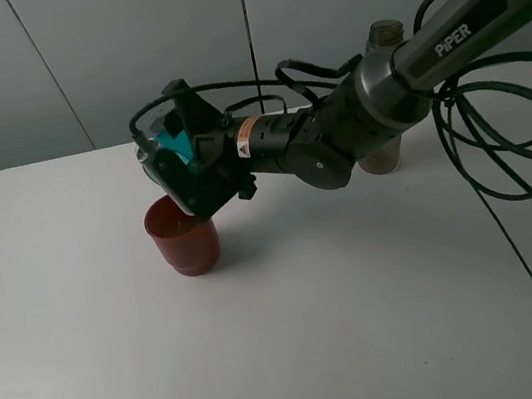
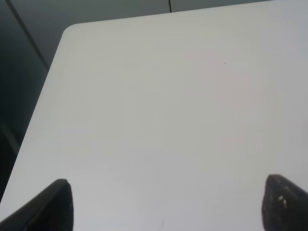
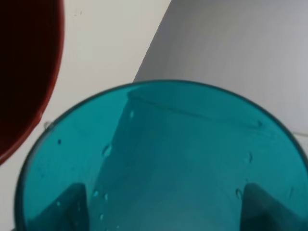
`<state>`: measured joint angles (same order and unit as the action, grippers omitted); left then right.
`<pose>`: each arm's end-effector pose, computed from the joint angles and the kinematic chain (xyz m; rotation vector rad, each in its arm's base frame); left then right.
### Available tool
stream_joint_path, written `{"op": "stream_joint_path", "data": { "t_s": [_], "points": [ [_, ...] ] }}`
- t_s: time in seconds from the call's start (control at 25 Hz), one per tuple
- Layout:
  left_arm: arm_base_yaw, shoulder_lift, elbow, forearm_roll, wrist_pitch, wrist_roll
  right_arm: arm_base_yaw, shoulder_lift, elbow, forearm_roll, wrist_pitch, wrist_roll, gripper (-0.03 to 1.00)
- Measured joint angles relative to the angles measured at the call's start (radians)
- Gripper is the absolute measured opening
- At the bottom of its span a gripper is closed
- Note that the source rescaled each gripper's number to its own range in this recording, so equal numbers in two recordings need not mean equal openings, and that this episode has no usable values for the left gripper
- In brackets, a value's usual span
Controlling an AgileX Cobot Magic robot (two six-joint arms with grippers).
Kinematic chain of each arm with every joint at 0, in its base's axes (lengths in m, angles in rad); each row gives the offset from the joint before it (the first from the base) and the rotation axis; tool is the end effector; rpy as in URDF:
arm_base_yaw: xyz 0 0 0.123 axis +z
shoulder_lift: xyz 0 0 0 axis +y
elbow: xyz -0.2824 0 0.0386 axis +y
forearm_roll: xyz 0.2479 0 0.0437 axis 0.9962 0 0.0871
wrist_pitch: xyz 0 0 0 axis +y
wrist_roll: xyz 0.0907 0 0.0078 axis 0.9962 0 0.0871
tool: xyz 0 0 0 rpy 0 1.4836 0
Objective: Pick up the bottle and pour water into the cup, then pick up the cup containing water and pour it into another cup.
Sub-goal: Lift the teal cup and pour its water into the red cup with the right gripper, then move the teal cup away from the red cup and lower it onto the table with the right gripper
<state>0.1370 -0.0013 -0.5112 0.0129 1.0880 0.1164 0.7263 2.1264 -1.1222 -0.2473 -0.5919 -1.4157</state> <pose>-0.0076 0.0000 0.2781 -0.0222 2.0634 0.1721 0.3182 0.2993 0.1267 -1.8193 0.6600 -0.4728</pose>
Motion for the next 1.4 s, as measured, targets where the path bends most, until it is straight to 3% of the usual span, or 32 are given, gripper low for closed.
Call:
{"op": "stream_joint_path", "data": {
  "t_s": [0.12, 0.48, 0.6, 0.76, 1.4],
  "points": [
    [0.0, 0.0, 0.0, 0.0, 0.0, 0.0, -0.006, 0.0, 0.0, -0.002, 0.0, 0.256, 0.07],
    [0.0, 0.0, 0.0, 0.0, 0.0, 0.0, -0.118, 0.002, -0.026, -0.004, -0.052, 1.262, 0.07],
    [0.0, 0.0, 0.0, 0.0, 0.0, 0.0, -0.162, 0.032, -0.026, -0.004, -0.082, 1.462, 0.07],
    [0.0, 0.0, 0.0, 0.0, 0.0, 0.0, -0.179, 0.099, -0.022, 0.003, -0.088, 1.534, 0.07],
    [0.0, 0.0, 0.0, 0.0, 0.0, -0.002, -0.179, 0.21, -0.022, -0.001, -0.09, 1.533, 0.07]
  ]
}}
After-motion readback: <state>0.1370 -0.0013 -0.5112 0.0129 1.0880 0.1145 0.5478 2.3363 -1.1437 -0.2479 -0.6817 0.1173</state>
